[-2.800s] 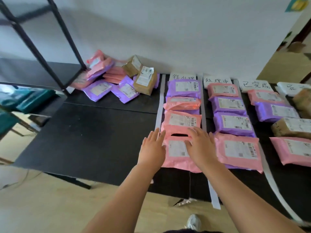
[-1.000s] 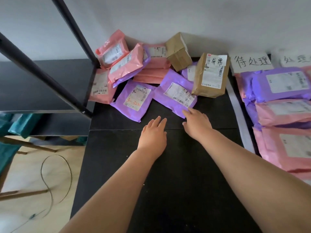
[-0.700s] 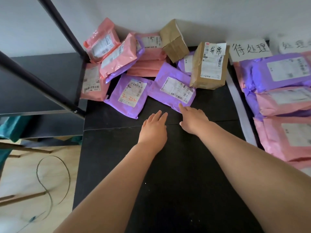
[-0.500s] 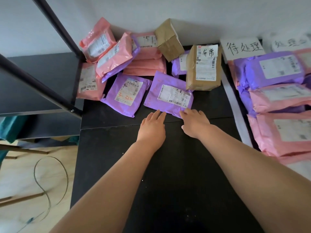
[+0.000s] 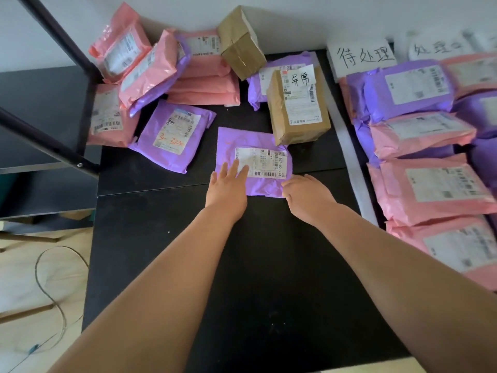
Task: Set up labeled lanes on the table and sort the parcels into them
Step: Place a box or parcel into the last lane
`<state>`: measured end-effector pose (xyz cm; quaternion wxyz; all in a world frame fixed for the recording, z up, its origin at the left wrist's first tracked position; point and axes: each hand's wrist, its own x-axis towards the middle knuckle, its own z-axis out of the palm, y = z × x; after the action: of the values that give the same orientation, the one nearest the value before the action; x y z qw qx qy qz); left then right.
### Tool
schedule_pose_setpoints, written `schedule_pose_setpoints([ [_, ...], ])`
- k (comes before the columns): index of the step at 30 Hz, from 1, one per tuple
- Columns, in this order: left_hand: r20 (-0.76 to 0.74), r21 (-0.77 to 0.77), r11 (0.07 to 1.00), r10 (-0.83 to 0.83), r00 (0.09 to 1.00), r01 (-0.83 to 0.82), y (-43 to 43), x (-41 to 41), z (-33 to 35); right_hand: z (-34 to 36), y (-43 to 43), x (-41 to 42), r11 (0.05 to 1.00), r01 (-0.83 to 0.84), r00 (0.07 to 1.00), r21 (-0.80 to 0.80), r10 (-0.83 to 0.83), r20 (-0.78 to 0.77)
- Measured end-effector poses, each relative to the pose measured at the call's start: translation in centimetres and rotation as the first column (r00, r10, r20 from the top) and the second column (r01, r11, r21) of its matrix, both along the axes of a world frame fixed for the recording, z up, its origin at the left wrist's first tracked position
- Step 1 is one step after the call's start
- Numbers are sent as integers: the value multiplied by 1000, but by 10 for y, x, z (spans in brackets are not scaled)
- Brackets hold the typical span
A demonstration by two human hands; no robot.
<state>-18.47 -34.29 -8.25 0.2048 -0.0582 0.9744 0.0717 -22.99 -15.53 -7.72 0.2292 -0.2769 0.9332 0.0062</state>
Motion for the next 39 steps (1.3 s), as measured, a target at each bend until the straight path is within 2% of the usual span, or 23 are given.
schedule_pose_setpoints([
  [5, 70, -49, 996, -74, 995, 78, 6, 7, -12, 0, 9, 5, 999, 36, 998, -27, -37, -59],
  [7, 43, -96, 991, -87, 995, 91, 13, 16, -12, -3, 10, 7, 996, 65, 997, -69, -68, -48],
  [14, -24, -158, 979, -136, 990, 131, 33, 53, -3, -2, 15, 21, 998, 61, 998, -17, -61, -6],
  [20, -77, -24, 992, -122, 990, 120, 53, 74, -4, -1, 25, 32, 997, 72, 997, 41, -73, 29],
  [24, -202, 93, 993, 86, 976, -69, 44, 69, -1, -2, 24, 48, 981, 191, 979, -32, -193, -69],
  [26, -164, 68, 991, 122, 979, -112, 35, 62, 0, -3, 22, 59, 965, 249, 962, -79, -255, -93],
  [29, 4, -66, 998, 27, 1000, -26, 25, 58, -3, -12, 15, 74, 966, 256, 965, -37, -257, -42],
  [31, 52, -97, 995, -20, 998, 25, 23, 62, -8, -19, 11, 79, 967, 253, 967, -4, -253, -24],
  [36, -91, -138, 990, -12, 996, -1, 27, 84, -19, -22, 8, 81, 972, 236, 971, 5, -236, -44],
  [39, -185, -98, 991, 76, 980, -95, 28, 94, -20, -19, 10, 78, 975, 221, 975, -8, -221, -26],
])
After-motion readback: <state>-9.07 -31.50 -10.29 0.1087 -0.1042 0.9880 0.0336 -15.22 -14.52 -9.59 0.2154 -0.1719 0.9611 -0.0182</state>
